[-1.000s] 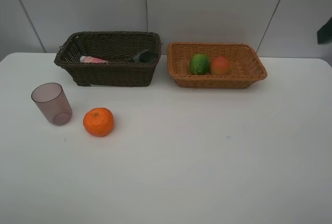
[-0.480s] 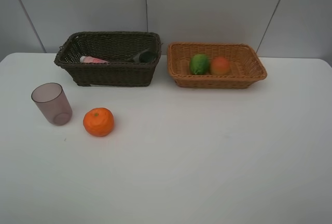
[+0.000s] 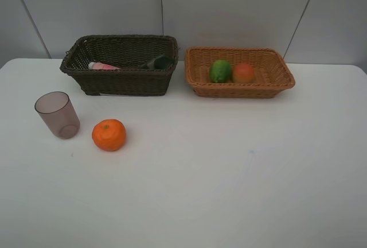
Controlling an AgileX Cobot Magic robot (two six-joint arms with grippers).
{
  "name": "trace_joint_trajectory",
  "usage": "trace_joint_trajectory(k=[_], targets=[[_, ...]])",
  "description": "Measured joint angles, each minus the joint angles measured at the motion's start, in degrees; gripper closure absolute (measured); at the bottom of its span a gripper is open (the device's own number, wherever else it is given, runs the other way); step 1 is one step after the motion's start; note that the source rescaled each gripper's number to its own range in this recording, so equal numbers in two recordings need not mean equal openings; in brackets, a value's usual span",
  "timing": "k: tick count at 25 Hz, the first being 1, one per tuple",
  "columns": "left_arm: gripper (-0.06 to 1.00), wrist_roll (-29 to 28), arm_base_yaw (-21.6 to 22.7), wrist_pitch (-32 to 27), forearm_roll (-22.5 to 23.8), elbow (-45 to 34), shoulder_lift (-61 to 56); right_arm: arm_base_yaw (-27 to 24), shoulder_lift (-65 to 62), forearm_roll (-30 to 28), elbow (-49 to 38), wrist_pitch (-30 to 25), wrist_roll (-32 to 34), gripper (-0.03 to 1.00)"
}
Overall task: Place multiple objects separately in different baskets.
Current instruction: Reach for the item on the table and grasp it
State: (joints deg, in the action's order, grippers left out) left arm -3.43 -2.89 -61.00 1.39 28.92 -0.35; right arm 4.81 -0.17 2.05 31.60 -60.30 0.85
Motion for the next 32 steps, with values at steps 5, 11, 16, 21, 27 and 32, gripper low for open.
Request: trace_joint_trajectory(k=[5,11,16,21,27,32], targets=[[0.03,0.0,0.0,0.0,0.0,0.0,0.0,0.0,-0.01,-2.05,-1.33,-0.24,0.0,0.03],[0.03,0.0,0.0,0.0,0.0,0.0,0.0,0.0,-0.06,-3.12,-1.53,-0.31,0.88,0.03],[0.03,0.0,0.0,0.0,0.0,0.0,0.0,0.0,-0.06,-3.5,-1.53,-0.31,1.05,0.03],[0.03,0.0,0.0,0.0,0.0,0.0,0.0,0.0,-0.06,-3.51,-1.53,-0.31,1.07,0.03],[0.03,0.0,0.0,0.0,0.0,0.0,0.0,0.0,-0.06,-3.52,-1.53,-0.31,1.07,0.03],[0.03,0.0,0.0,0.0,0.0,0.0,0.0,0.0,-0.06,-3.57,-1.53,-0.31,1.07,0.03]])
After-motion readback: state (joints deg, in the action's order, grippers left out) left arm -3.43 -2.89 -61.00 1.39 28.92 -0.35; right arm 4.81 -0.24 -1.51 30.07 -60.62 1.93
